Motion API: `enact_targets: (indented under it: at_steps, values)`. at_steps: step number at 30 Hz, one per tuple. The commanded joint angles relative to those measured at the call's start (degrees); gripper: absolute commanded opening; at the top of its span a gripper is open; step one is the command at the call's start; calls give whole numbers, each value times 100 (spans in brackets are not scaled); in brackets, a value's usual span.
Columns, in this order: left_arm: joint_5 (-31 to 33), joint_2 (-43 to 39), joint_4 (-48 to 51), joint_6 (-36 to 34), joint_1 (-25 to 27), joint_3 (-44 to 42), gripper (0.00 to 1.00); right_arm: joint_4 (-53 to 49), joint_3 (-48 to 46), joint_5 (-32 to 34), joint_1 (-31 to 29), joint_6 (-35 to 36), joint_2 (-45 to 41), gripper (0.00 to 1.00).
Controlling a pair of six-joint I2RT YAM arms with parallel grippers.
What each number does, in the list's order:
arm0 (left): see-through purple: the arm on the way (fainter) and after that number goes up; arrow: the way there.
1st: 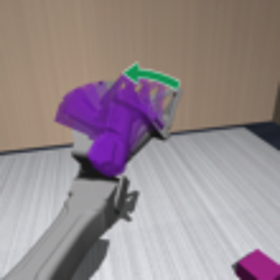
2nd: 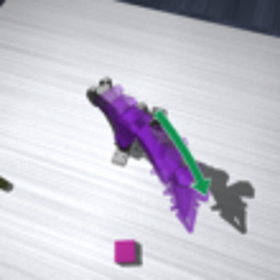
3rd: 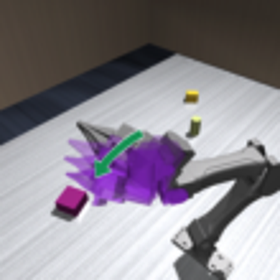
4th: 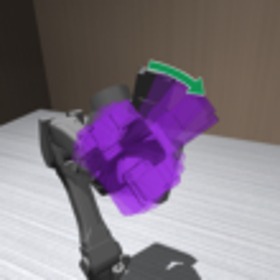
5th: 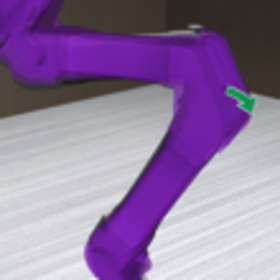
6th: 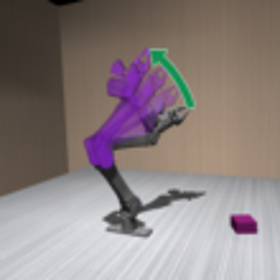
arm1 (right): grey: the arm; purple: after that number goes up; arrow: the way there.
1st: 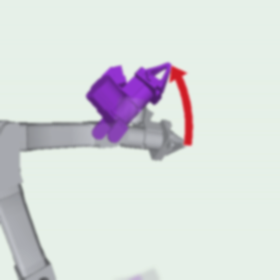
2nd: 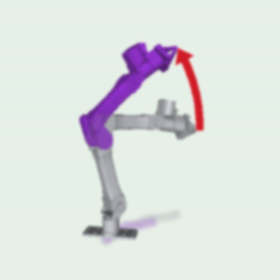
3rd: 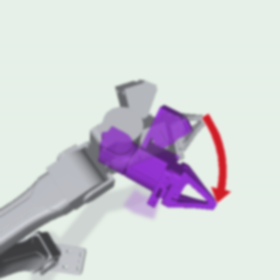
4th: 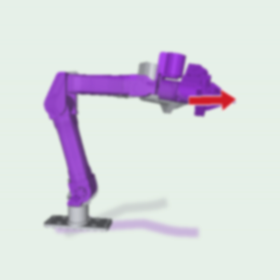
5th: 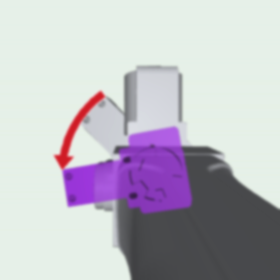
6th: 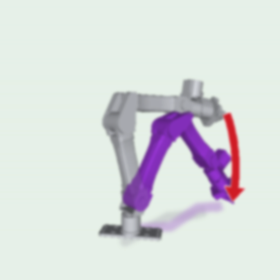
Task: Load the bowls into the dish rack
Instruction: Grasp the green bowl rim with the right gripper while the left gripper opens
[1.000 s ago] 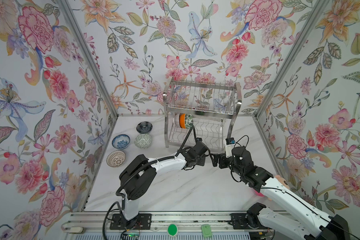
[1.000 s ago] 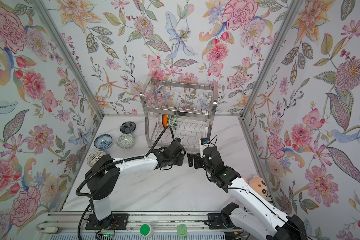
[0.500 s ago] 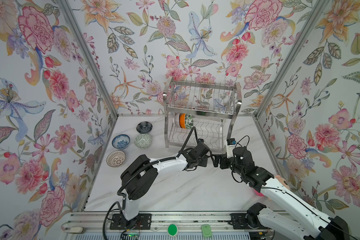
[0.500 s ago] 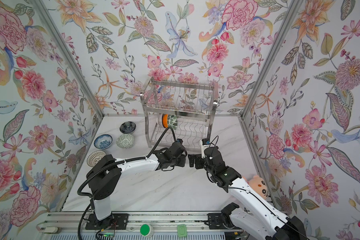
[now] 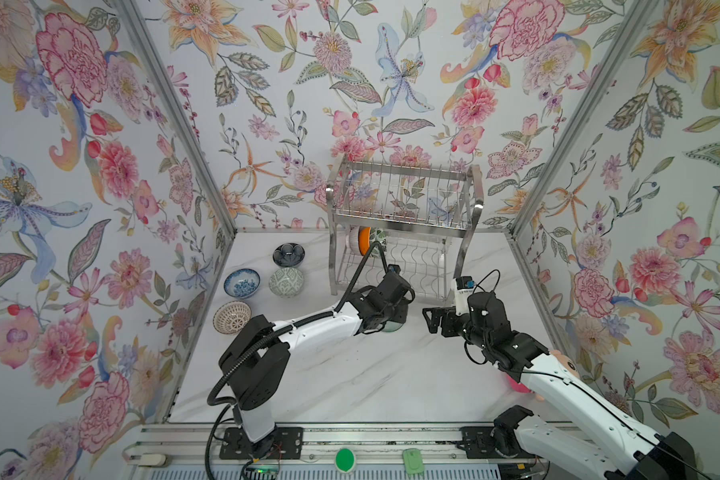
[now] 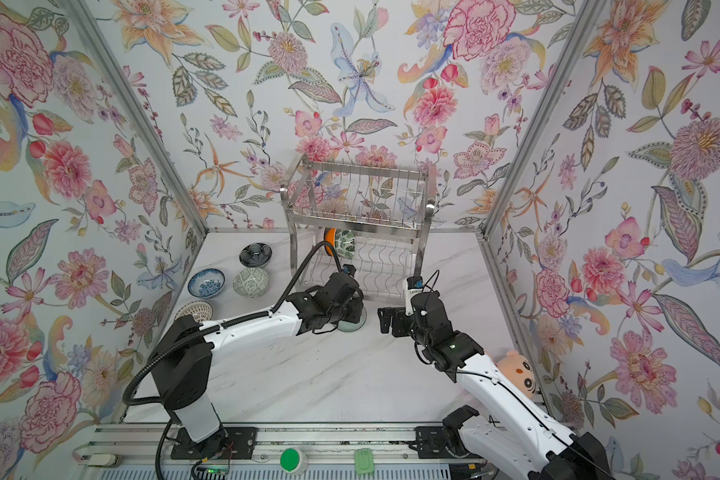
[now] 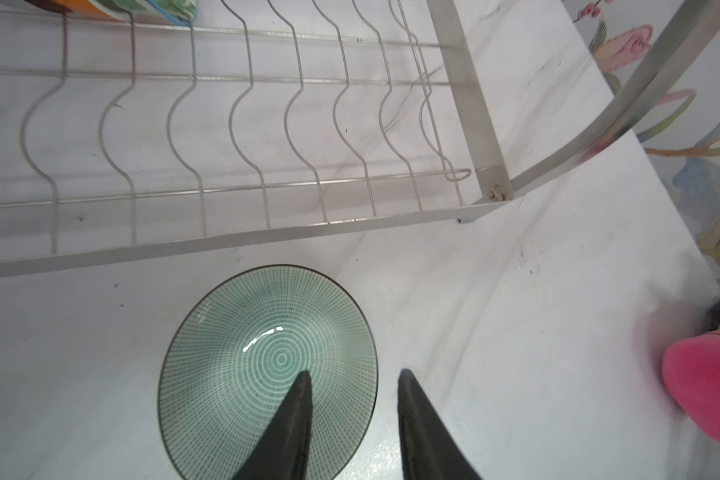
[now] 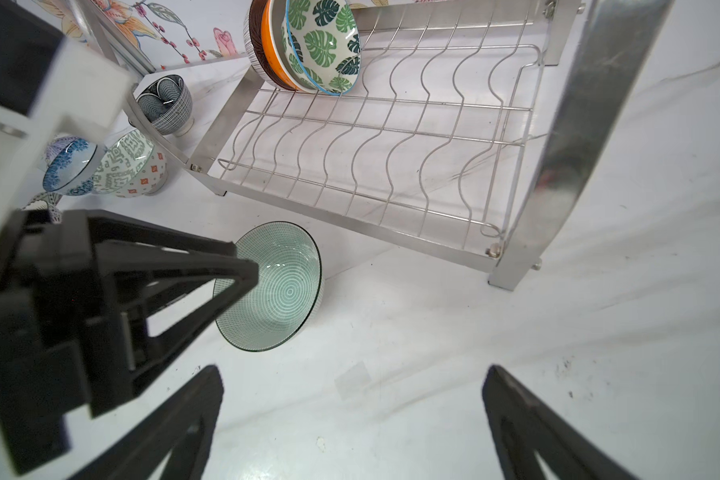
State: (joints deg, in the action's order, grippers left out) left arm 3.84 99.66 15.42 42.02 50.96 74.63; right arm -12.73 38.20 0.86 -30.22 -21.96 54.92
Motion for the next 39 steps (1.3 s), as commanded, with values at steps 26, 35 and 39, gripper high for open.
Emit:
enact_targets:
  at_steps: [26, 35, 39]
  values:
    - [-2018, -3587, -1433, 446, -2715, -4025, 99, -521, 2281, 1298, -1921, -73, 3079, 99]
    - [-3228, -3640, -3544, 1618, -3065, -5607, 99, -876, 3271, 1382, -2260, -243, 4407, 99]
    - [-3284, -3649, -3899, 1739, -3069, -5877, 99, -945, 3422, 1244, -2296, -222, 4721, 99]
